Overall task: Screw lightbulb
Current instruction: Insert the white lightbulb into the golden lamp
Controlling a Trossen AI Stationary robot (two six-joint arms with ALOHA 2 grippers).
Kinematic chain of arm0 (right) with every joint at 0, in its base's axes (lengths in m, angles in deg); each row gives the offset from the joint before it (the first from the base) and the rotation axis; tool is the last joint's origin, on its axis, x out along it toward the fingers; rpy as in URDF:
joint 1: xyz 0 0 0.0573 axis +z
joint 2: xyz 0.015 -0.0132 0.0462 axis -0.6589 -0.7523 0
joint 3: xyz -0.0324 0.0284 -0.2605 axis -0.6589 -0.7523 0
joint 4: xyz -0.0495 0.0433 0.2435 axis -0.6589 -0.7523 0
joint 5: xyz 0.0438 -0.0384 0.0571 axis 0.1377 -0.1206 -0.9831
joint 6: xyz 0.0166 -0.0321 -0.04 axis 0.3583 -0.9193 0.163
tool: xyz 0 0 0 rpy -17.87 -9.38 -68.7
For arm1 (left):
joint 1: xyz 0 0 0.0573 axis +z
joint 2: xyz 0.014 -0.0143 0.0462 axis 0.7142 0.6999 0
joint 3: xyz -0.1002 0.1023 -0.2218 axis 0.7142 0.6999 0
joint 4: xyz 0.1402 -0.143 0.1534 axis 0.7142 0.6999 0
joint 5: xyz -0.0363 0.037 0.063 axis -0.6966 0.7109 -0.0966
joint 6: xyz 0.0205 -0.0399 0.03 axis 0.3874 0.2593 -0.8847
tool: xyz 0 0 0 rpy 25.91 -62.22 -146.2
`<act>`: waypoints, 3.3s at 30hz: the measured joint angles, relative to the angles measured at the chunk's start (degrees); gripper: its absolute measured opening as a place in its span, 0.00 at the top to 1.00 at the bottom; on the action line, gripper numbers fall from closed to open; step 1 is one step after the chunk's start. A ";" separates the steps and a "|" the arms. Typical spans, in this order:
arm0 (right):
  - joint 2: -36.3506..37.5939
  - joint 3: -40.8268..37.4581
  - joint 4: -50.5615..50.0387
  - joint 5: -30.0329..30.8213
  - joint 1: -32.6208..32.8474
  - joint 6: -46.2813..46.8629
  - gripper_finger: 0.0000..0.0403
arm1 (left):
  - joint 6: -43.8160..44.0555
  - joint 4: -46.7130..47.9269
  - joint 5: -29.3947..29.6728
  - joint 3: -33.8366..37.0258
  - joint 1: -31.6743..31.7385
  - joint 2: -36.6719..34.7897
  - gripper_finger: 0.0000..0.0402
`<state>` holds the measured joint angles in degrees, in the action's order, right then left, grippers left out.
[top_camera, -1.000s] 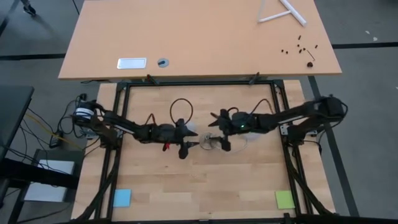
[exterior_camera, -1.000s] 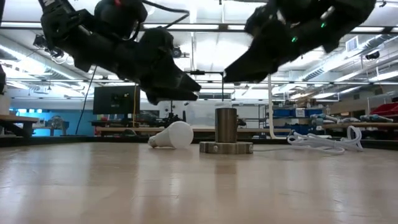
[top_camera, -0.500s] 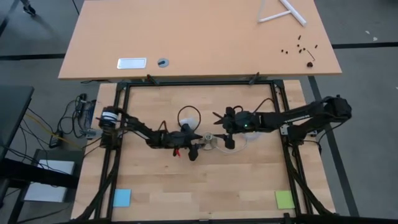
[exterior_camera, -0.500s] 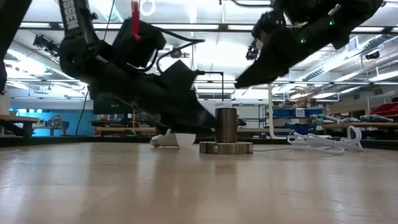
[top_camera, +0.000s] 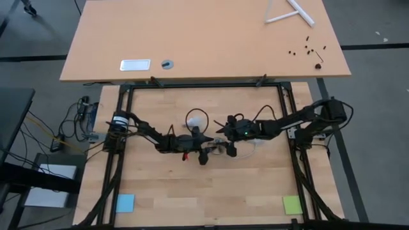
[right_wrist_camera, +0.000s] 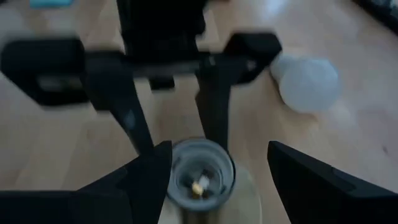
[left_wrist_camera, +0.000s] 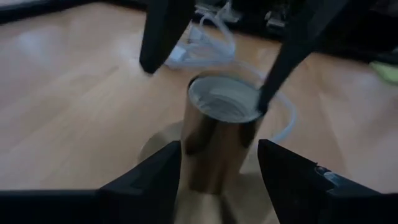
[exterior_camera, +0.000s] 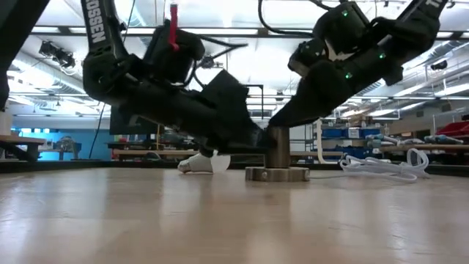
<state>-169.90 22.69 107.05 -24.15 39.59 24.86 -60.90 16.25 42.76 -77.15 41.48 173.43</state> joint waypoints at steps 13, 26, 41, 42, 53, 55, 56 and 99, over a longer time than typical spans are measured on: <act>1.68 -0.01 0.31 -0.87 0.03 0.84 0.32 | -1.40 -1.82 -0.91 -3.22 0.71 3.27 0.45; 13.35 -0.03 -23.53 -0.89 0.10 2.72 0.38 | -1.42 -3.25 -4.69 -3.31 0.73 3.25 0.45; 2.60 -0.11 -15.15 -9.34 1.45 5.83 0.93 | -1.69 -2.46 -7.29 -3.59 0.69 3.22 0.45; 1.31 -0.12 -13.58 -10.04 1.62 5.84 0.96 | -1.75 -2.34 -7.33 -3.59 0.62 3.22 0.45; -1.49 -0.11 -10.23 -10.27 1.89 6.43 0.96 | -3.15 0.10 -9.49 -2.96 0.75 2.92 0.45; -1.02 -0.09 -10.35 -10.27 1.88 5.75 0.98 | -3.15 -0.47 -10.21 -2.86 0.75 2.93 0.45; -0.90 -0.09 -10.45 -10.28 1.87 5.48 0.98 | -3.17 -0.86 -10.47 -2.85 0.75 2.99 0.45; -0.57 0.01 -7.57 -10.01 0.38 3.66 0.97 | -1.72 -11.03 -12.14 6.27 -0.03 2.92 0.42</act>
<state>-170.46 22.70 99.48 -34.17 39.98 28.52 -62.62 5.21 30.62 -70.89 41.44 176.35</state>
